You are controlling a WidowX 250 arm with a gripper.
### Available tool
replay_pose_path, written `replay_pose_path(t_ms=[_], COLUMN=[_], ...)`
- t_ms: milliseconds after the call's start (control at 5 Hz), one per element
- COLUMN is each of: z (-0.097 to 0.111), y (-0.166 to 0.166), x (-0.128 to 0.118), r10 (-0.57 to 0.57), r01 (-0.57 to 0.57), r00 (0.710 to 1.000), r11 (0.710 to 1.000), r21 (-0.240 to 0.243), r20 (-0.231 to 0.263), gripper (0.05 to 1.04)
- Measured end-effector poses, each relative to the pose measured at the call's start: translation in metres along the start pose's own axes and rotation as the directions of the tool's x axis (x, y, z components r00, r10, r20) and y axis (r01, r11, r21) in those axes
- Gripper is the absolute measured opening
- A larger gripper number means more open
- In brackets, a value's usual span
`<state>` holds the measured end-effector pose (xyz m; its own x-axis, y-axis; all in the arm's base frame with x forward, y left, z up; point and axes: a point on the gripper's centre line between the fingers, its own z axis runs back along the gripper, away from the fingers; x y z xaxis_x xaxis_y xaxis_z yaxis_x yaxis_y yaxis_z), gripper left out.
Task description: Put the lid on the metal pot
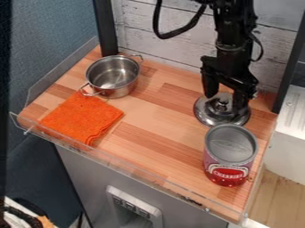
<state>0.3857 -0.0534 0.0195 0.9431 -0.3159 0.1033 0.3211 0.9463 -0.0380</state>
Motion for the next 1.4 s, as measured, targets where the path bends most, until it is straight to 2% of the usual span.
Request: replay_pose_path(t_ms=[400, 600, 800, 1000, 1200, 1400], z=[-0.001, 0.000, 0.001, 0.034, 0.058, 0.073], y=[-0.001, -0.001, 0.001, 0.011, 0.052, 0.086], x=[0.003, 0.004, 0.003, 0.002, -0.023, -0.059], r10=[-0.018, -0.037, -0.042, -0.003, 0.120, 0.246], r01=[0.019, 0.037, 0.043, 0.002, -0.124, -0.253], r00=[0.999, 0.998, 0.997, 0.999, 0.988, 0.962], r11=[1.000, 0.999, 0.999, 1.000, 0.991, 0.966], r21=[0.004, 0.005, 0.013, 0.030, 0.042, 0.048], r20=[-0.033, -0.050, -0.060, 0.038, 0.094, 0.118], gripper=[0.379, 0.279, 0.279, 0.279, 0.278, 0.279])
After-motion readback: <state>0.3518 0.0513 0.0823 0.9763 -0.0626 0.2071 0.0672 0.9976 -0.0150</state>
